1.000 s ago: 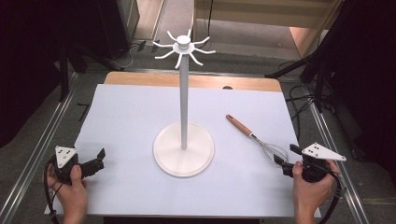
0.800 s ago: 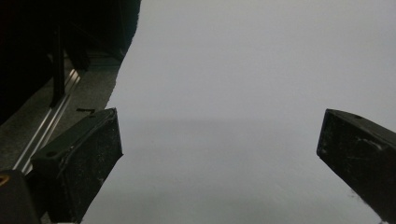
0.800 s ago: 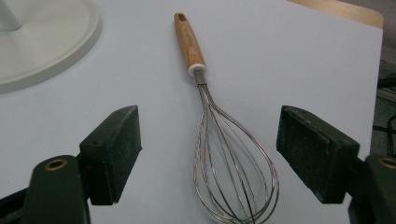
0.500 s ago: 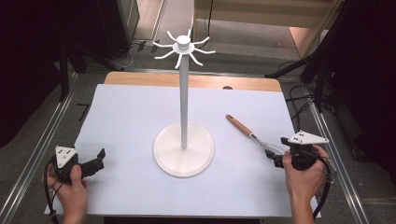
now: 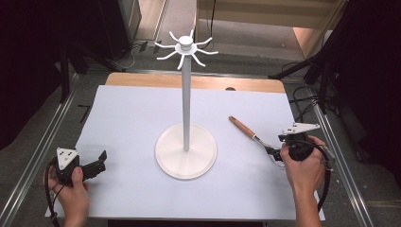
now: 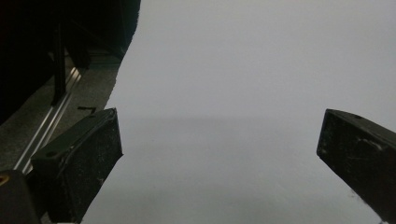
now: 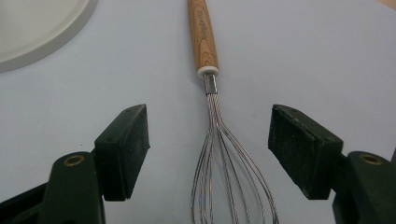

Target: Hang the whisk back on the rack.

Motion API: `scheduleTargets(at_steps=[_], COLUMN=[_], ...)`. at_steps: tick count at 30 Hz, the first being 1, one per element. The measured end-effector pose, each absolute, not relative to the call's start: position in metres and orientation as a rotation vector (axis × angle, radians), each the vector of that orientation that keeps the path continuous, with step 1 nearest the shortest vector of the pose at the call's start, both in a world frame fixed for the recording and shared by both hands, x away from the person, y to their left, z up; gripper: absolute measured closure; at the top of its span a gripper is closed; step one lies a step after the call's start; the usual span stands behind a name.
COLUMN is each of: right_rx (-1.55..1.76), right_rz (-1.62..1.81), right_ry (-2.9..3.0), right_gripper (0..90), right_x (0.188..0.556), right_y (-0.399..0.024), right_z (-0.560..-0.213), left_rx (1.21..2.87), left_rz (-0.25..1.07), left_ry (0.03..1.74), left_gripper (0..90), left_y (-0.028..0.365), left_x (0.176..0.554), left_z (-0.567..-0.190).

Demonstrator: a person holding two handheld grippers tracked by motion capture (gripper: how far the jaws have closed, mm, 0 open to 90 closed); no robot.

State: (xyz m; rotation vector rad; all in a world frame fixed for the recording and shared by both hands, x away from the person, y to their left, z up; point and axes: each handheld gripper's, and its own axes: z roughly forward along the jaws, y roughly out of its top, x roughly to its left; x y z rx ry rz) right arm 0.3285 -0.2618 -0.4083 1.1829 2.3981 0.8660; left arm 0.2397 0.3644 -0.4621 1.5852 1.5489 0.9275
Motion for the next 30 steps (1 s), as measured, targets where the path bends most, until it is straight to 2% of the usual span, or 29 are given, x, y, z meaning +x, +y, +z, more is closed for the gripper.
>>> scheduleTargets(at_steps=[8,9,12,18,30], right_rx=[1.167,1.163,1.16,1.172,1.183], right_rz=[0.81,0.818,0.808,0.757,0.633], right_ry=[2.467,2.494,2.543,2.568,2.627], right_gripper=[38.8,42.8,47.0,52.3,56.4], right_x=[0.341,0.344,0.352,0.364,0.381], right_y=[-0.253,-0.251,-0.247,-0.237,-0.226], right_z=[-0.404,-0.404,-0.402,-0.402,-0.406], left_rx=[1.584,1.586,1.591,1.59,1.586], left_rz=[0.93,0.928,0.93,0.929,0.929], left_ry=[1.549,1.55,1.548,1.549,1.551], left_gripper=[0.4,0.4,0.4,0.4,0.4], left_y=[0.364,0.364,0.364,0.364,0.364], left_x=[0.24,0.24,0.24,0.24,0.24], left_z=[-0.462,-0.462,-0.462,-0.462,-0.462])
